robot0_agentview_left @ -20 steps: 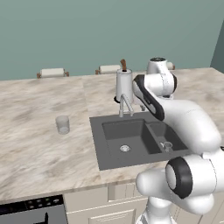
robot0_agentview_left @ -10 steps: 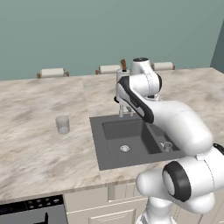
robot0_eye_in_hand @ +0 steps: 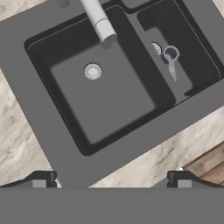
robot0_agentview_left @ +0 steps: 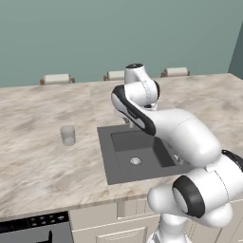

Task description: Move any existing items from the left basin to the right basin for drying. Then move the glass cup from the counter to the left basin of the sink for washing.

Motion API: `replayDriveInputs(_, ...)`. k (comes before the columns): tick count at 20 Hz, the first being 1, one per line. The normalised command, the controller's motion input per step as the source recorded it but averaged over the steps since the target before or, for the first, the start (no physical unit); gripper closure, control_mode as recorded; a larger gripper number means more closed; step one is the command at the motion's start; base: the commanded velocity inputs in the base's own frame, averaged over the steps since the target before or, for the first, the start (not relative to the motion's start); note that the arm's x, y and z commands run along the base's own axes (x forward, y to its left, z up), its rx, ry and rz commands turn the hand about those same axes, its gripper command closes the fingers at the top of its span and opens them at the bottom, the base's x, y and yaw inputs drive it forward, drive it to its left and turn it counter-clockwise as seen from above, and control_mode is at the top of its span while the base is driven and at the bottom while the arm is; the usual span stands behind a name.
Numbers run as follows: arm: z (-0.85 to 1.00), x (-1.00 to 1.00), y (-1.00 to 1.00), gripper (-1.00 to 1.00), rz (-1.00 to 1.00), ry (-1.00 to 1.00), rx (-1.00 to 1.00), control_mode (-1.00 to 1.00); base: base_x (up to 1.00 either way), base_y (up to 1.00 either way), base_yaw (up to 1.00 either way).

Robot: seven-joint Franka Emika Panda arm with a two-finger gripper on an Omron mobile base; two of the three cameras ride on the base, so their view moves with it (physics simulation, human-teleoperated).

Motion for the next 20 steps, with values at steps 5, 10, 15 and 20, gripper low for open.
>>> replayDriveInputs(5,-0.05,0.02,0.27,-1.0,0.04,0.0,0.0,-1.0,0.0,0.0,0.0)
replayDriveInputs(10,-0.1,0.18,0.24,-1.0,0.03,0.0,0.01,-1.0,0.0,0.0,0.0)
replayDriveInputs(15,-0.08,0.28,0.31,-1.0,0.02,0.0,0.03,-1.0,0.0,0.0,0.0)
replayDriveInputs(20,-0.1,0.32,0.34,-1.0,0.02,0.0,0.03,-1.0,0.0,0.0,0.0)
